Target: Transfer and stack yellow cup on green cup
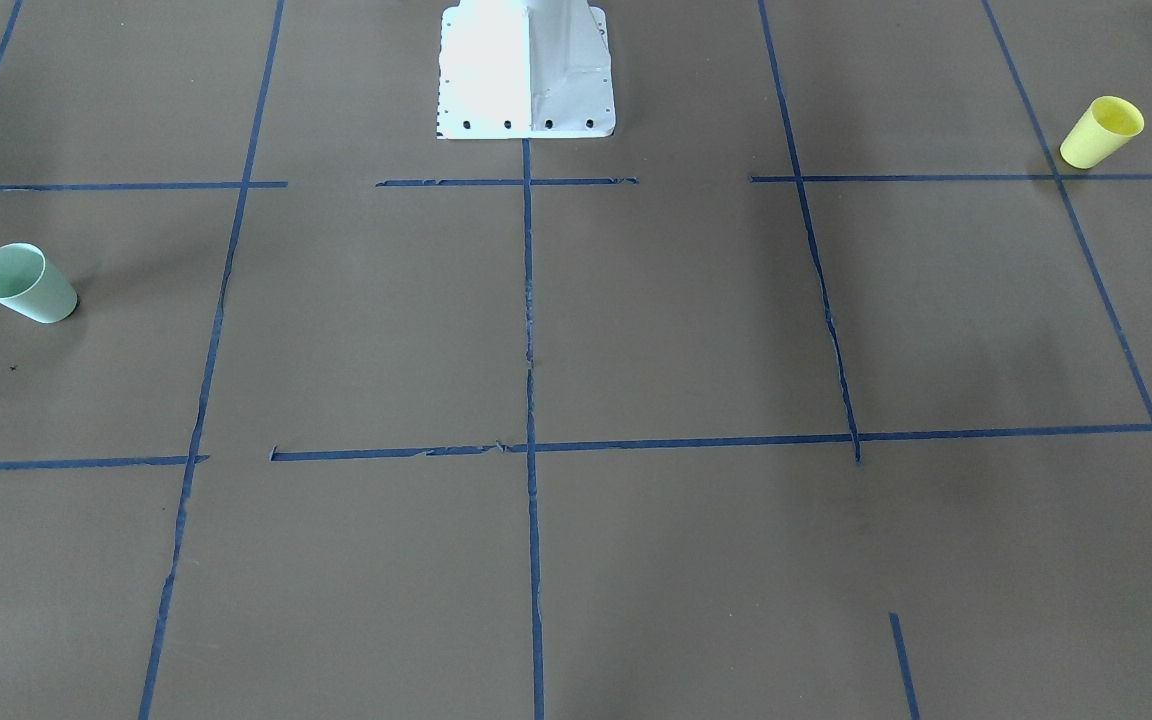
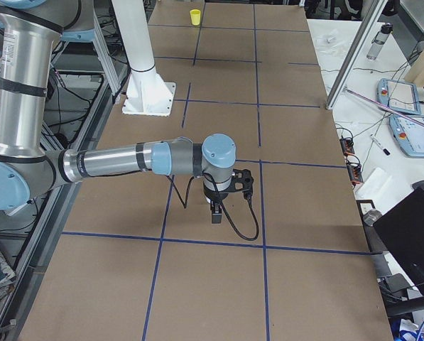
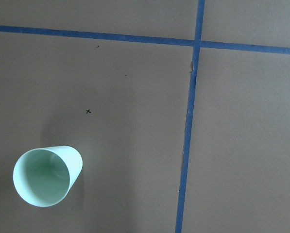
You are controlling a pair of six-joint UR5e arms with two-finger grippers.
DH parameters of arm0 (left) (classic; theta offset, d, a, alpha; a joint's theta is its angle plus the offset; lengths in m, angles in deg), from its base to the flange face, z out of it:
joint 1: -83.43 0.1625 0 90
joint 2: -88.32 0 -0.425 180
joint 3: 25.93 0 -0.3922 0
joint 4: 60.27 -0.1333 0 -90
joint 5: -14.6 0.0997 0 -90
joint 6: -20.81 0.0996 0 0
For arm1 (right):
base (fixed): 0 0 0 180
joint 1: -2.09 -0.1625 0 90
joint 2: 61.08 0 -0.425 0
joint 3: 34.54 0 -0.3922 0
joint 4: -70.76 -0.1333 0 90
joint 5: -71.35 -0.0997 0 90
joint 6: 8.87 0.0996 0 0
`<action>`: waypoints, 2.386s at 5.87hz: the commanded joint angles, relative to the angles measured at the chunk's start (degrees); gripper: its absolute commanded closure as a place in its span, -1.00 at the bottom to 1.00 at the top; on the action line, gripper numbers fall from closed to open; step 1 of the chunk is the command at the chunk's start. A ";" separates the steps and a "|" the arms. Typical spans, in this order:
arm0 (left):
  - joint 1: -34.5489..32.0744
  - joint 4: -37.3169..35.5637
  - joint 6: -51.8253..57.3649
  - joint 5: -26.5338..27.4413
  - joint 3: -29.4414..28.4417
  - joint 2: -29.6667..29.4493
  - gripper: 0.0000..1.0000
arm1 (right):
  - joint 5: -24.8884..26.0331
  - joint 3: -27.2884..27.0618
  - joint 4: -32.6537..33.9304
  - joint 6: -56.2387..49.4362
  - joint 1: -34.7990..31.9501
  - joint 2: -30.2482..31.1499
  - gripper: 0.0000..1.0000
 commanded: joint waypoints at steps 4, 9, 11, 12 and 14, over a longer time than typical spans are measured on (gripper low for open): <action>0.19 0.23 0.14 0.32 2.83 1.14 -1.00 | 0.35 -0.21 -0.65 -0.82 0.00 0.22 -1.00; 0.54 0.59 -0.21 -6.13 4.32 2.55 -1.00 | -0.44 -0.83 -6.24 -1.00 3.50 0.40 -1.00; 4.11 2.24 -9.35 -8.45 4.15 1.94 -1.00 | -0.61 -0.91 -6.55 -0.91 3.60 1.01 -1.00; 11.36 9.91 -25.45 -6.03 4.06 2.02 -1.00 | -0.61 -0.83 -6.63 -0.91 3.60 1.01 -1.00; 25.85 23.04 -58.77 10.07 3.53 1.85 -1.00 | -0.61 -0.74 -6.55 -0.47 3.69 1.01 -1.00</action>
